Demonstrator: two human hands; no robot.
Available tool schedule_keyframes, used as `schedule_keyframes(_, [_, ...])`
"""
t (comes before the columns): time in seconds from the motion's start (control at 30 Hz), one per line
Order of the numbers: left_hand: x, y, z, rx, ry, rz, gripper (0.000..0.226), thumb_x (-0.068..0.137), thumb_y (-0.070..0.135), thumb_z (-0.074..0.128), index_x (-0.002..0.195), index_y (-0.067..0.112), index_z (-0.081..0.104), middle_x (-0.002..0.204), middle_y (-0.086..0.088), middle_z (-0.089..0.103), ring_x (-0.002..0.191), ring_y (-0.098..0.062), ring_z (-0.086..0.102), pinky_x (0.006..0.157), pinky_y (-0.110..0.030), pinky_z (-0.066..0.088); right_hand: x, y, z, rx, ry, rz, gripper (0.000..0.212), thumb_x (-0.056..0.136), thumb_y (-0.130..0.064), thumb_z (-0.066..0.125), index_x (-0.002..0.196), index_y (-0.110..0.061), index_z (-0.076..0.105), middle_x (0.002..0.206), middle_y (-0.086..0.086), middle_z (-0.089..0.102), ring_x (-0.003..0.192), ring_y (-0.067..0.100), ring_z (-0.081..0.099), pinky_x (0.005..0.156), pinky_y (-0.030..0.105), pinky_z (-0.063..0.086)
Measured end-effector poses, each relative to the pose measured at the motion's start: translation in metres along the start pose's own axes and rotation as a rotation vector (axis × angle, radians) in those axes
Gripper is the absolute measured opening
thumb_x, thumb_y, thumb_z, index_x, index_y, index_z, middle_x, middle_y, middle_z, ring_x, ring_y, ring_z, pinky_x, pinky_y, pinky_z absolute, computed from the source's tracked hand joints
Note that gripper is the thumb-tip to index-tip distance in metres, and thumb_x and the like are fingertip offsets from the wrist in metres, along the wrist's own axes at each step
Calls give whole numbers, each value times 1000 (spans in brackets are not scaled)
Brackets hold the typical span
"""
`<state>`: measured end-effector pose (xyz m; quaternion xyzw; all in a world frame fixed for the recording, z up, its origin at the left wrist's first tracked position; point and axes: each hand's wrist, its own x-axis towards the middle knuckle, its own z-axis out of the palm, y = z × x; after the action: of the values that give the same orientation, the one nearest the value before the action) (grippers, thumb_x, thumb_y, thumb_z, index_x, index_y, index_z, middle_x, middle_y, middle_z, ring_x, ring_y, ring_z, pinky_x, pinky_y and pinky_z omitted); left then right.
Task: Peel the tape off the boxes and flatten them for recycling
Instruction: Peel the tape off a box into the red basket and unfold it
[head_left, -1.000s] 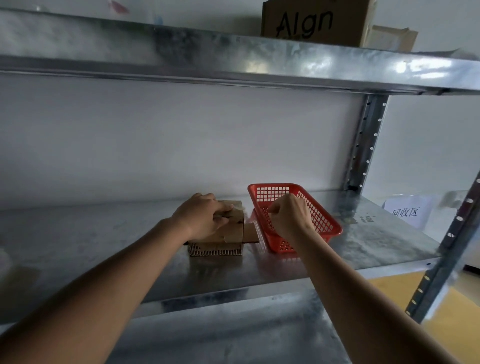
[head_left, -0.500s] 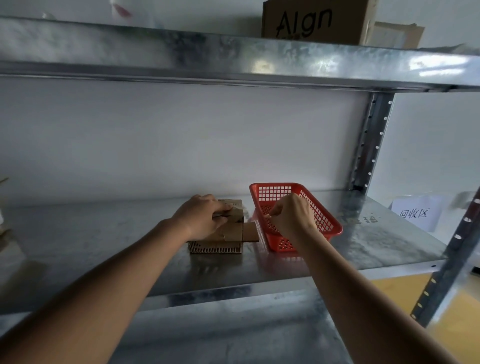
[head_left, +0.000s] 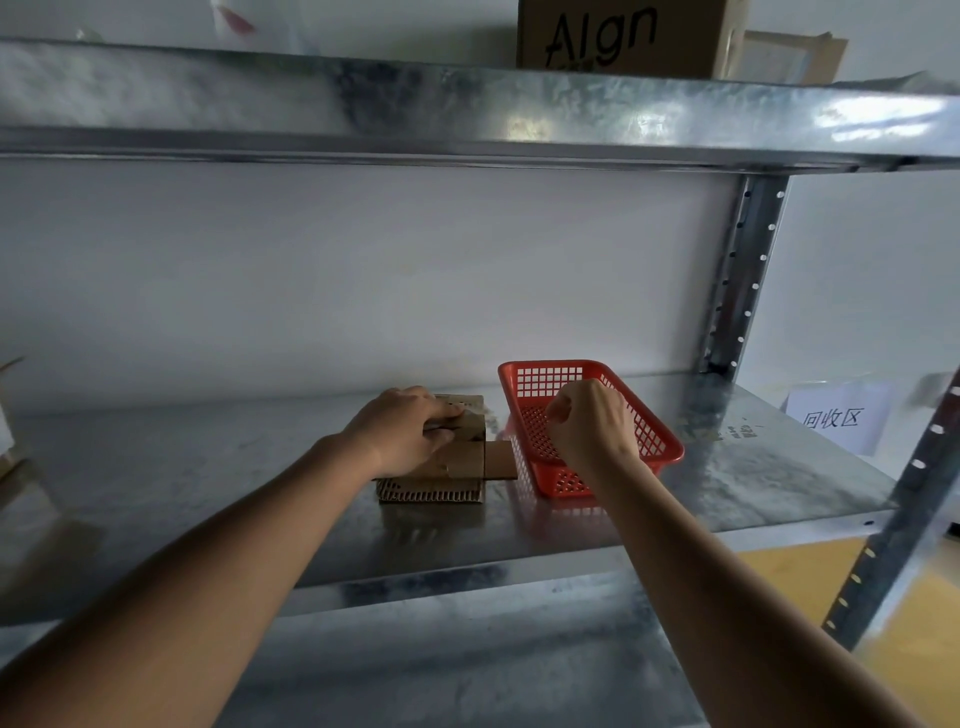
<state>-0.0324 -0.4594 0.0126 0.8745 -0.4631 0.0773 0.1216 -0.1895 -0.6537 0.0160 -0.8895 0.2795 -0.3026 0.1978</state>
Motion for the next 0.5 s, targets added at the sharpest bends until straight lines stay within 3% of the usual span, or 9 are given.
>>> schedule_keyframes(0.23, [-1,1,0,-5,5,3,45,102,44,57,147,39,55,138,2,59,126,-24,54,102,-35,46,0,-3,2,12,-10,-67,21,100,-7,60,111,-9,77,101,10,76,65,11,64,48,17,44])
schedule_keyframes(0.37, [-2,2,-1,-13,5,7,45,102,43,58,147,38,55,137,2,59,126,-23,54,103,-36,47,-2,-3,2,-15,-27,-79,22,102,-9,56,110,-7,76,97,11,76,68,16,67,52,24,51])
schedule_keyframes(0.5, [-2,2,-1,-19,4,13,46,102,42,58,148,37,55,140,0,58,128,-24,54,104,-36,46,-4,-4,0,-14,-29,-105,16,98,-12,69,111,-10,78,103,9,77,74,17,69,59,23,55])
